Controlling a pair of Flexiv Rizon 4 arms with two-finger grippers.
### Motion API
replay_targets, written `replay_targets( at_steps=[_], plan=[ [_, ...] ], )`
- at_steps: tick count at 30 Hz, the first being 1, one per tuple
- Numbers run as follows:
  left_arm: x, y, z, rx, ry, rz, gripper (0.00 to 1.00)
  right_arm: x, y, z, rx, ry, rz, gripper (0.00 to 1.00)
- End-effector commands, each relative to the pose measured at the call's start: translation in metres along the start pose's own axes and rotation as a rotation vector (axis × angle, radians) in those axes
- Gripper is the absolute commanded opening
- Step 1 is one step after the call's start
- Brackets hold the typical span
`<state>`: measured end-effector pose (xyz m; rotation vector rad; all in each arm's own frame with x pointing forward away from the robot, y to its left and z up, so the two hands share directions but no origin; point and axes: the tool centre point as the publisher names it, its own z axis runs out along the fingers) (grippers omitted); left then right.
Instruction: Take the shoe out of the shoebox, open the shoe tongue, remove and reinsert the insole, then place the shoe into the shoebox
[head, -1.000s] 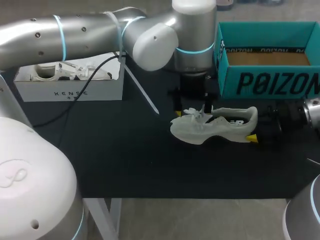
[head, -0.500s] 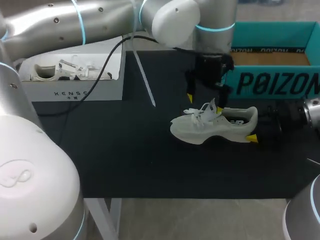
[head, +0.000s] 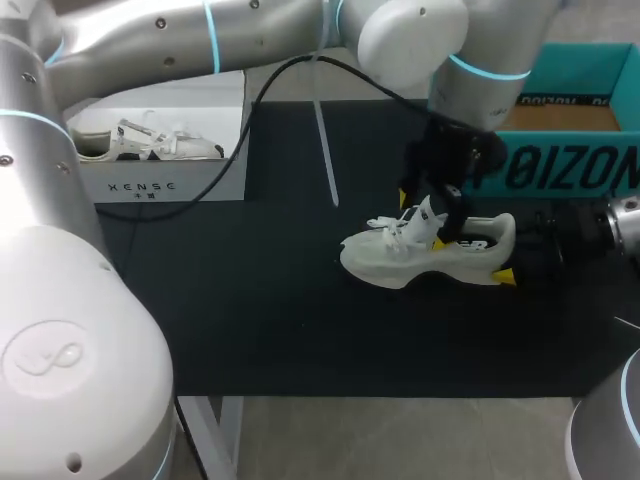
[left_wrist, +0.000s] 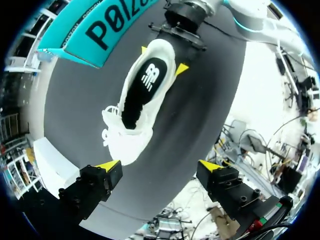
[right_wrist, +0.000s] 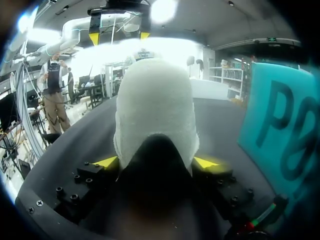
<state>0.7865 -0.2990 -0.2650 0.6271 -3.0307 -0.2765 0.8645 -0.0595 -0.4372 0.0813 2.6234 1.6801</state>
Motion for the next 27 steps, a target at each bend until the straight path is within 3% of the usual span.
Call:
replay_targets(
  at_steps=[1,10,11,12,13,21,27],
  plan=[
    [0.002,0.001,-0.001,-0.094,-0.213,0.872,1.00,0.000,-0.004,0.004,0.002,-0.003,0.001,0.00],
    [0.002,0.001,-0.001,-0.094,-0.213,0.872,1.00,0.000,-0.004,0.004,0.002,-0.003,0.001,0.00],
    [0.002,0.002,-0.003,-0.093,-0.210,0.873,0.77,0.000,-0.004,0.004,0.002,-0.003,0.001,0.00],
    [0.001,0.004,-0.005,-0.095,-0.225,0.843,0.35,0.000,-0.004,0.004,0.002,-0.003,0.001,0.00],
    [0.002,0.004,-0.007,-0.091,-0.230,0.854,0.00,0.000,-0.004,0.004,0.002,-0.003,0.001,0.00],
    [0.010,-0.009,-0.021,-0.009,-0.288,0.861,0.00,0.000,-0.004,0.004,0.002,-0.003,0.001,0.00],
    [0.010,-0.026,-0.013,0.029,-0.307,0.848,0.00,0.000,-0.004,0.004,0.002,-0.003,0.001,0.00]
  ],
)
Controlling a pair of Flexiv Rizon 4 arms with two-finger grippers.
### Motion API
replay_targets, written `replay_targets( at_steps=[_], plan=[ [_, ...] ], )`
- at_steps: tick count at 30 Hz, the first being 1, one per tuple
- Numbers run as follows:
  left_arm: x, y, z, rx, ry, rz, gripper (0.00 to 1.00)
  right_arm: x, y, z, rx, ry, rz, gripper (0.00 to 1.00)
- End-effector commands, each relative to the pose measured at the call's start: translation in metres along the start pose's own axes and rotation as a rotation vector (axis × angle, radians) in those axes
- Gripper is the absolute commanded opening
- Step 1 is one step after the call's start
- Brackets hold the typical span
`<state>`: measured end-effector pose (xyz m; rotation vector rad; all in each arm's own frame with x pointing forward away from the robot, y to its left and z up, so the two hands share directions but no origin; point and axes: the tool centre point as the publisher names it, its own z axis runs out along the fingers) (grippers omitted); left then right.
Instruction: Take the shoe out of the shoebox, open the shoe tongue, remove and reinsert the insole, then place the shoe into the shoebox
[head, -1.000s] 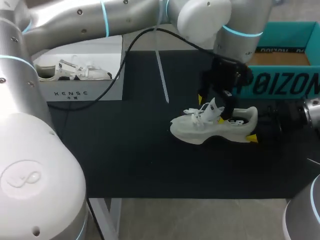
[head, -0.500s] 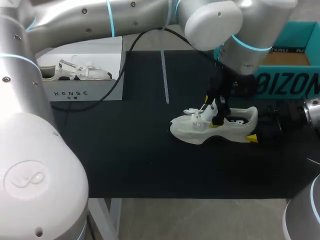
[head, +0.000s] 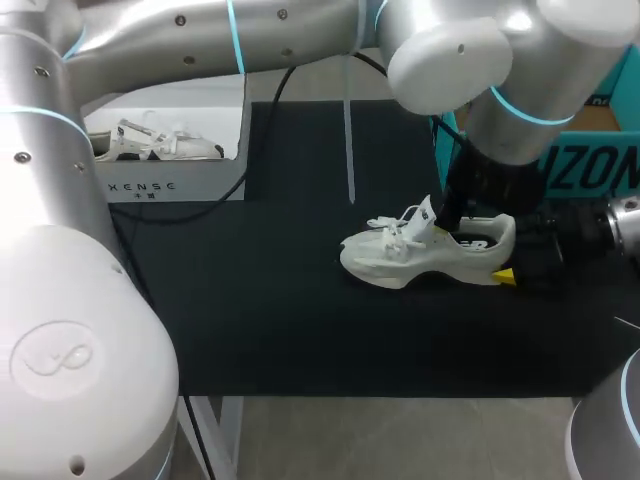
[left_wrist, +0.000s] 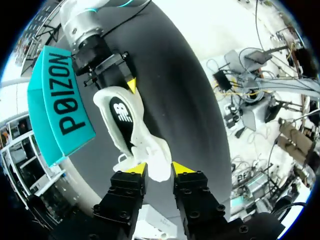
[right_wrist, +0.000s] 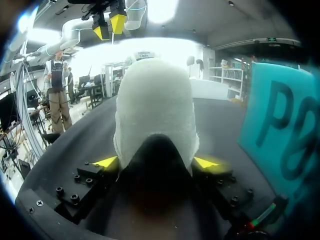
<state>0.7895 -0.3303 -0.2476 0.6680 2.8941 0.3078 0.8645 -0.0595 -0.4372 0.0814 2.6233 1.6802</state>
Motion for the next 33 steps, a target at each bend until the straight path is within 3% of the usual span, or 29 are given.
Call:
replay_targets(
  at_steps=[1,13,14,22,33],
  plan=[
    [0.002,-0.003,0.011,0.033,-0.053,0.016,0.00,0.000,-0.004,0.004,0.002,-0.003,0.001,0.00],
    [-0.033,-0.018,0.047,0.018,-0.036,0.016,0.00,0.000,-0.004,0.004,0.002,-0.003,0.001,0.00],
    [-0.036,-0.021,0.049,-0.004,-0.044,0.026,0.00,0.000,-0.004,0.004,0.002,-0.003,0.001,0.00],
    [-0.057,-0.030,0.053,0.031,-0.058,-0.001,0.00,0.000,-0.004,0.004,0.002,-0.003,0.001,0.00],
    [-0.069,-0.033,0.078,0.005,-0.036,-0.054,0.00,0.000,-0.004,0.004,0.002,-0.003,0.001,0.00]
  ],
)
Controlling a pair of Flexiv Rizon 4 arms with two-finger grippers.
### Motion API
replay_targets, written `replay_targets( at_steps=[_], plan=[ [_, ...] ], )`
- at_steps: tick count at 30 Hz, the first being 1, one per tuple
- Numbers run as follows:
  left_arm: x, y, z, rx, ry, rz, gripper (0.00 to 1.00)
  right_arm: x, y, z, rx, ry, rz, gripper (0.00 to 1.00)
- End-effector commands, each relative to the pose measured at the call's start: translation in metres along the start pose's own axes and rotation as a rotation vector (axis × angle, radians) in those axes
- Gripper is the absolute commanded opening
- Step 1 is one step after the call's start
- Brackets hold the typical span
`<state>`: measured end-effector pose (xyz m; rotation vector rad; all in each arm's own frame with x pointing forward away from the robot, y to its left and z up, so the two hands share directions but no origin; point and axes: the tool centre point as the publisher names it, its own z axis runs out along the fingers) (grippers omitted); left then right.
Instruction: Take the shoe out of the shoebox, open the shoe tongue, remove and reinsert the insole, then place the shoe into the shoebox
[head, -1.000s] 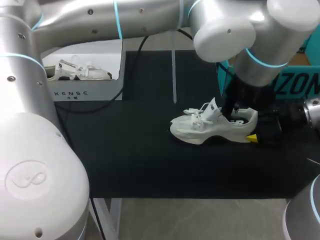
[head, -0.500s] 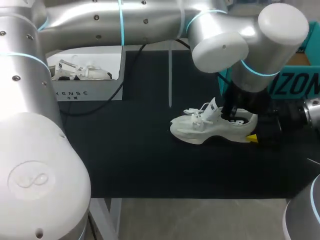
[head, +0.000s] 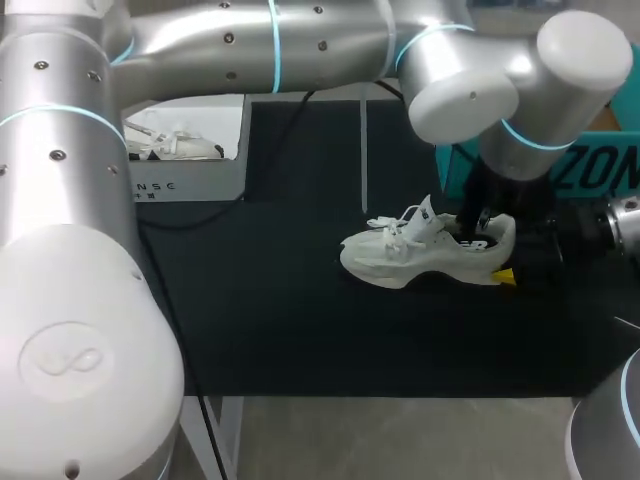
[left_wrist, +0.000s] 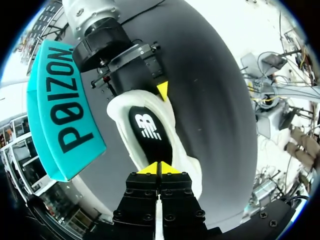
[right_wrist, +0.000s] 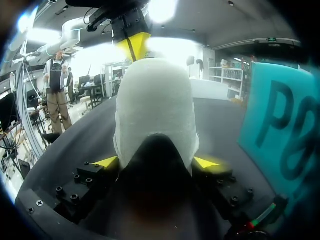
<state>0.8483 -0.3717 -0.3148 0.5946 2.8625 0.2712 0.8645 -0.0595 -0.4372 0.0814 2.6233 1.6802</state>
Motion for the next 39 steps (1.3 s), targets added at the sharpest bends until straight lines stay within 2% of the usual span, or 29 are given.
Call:
replay_targets(
  at_steps=[1,15,25,39],
  plan=[
    [-0.005,-0.006,0.010,-0.006,0.010,-0.008,0.00,0.000,-0.004,0.004,0.002,-0.003,0.001,0.00],
    [-0.002,-0.005,0.038,-0.005,0.070,-0.056,0.00,0.000,-0.004,0.004,0.002,-0.003,0.001,0.00],
    [0.014,-0.011,0.054,0.003,0.120,-0.060,0.00,0.000,-0.004,0.004,0.002,-0.003,0.001,0.00],
    [0.017,-0.015,0.065,0.038,0.155,-0.065,0.00,0.000,-0.004,0.004,0.002,-0.003,0.001,0.00]
  ],
)
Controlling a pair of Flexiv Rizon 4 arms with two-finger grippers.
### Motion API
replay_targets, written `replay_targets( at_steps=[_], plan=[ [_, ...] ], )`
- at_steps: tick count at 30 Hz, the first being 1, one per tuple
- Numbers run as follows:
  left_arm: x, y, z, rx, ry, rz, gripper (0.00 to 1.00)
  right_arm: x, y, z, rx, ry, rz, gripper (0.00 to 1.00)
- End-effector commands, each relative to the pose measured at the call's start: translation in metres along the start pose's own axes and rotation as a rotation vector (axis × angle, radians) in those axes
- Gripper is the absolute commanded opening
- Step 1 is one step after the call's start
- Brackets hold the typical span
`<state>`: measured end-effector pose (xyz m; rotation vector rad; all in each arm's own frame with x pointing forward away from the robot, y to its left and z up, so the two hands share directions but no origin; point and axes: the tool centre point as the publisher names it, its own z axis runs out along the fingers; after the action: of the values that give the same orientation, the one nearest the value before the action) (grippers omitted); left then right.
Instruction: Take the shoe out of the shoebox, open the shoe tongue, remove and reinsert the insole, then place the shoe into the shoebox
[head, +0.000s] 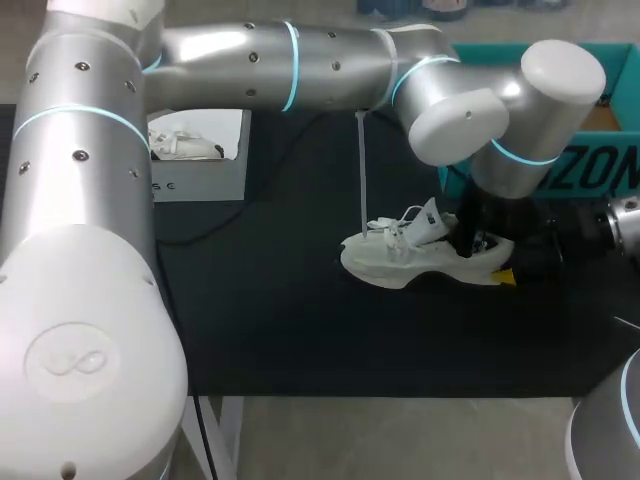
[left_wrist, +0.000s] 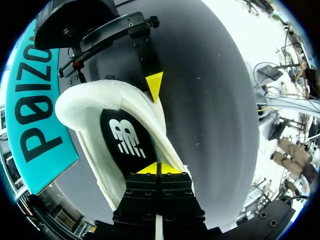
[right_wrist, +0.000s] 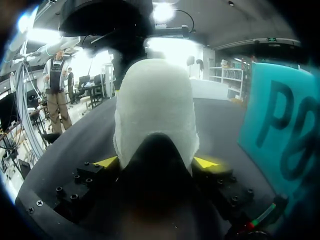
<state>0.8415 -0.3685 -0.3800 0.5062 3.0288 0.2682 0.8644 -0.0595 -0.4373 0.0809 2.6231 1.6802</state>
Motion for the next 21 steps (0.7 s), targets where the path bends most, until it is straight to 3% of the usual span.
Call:
replay_targets(
  at_steps=[1,2,4,9,12,14,21],
  plan=[
    [-0.0019,-0.0009,0.0031,0.006,0.007,0.001,0.00,-0.0002,-0.0038,0.0036,0.003,-0.003,0.001,0.00],
    [-0.0023,-0.0013,0.0032,0.006,0.008,0.001,0.00,-0.0002,-0.0038,0.0036,0.003,-0.003,0.001,0.00],
    [-0.0033,-0.0021,0.0035,0.006,0.011,0.006,0.18,-0.0002,-0.0038,0.0036,0.003,-0.003,0.001,0.00],
    [-0.0059,-0.0030,0.0044,0.003,0.015,0.006,0.25,-0.0002,-0.0038,0.0036,0.003,-0.003,0.001,0.00],
    [-0.0068,-0.0037,0.0048,-0.001,0.016,0.009,0.39,-0.0002,-0.0038,0.0036,0.003,-0.003,0.001,0.00],
    [-0.0075,-0.0038,0.0053,-0.001,0.017,0.009,0.35,-0.0002,-0.0038,0.0036,0.003,-0.003,0.001,0.00],
    [-0.0118,-0.0049,0.0096,-0.003,0.025,0.009,0.37,-0.0002,-0.0038,0.0036,0.003,-0.003,0.001,0.00]
  ],
)
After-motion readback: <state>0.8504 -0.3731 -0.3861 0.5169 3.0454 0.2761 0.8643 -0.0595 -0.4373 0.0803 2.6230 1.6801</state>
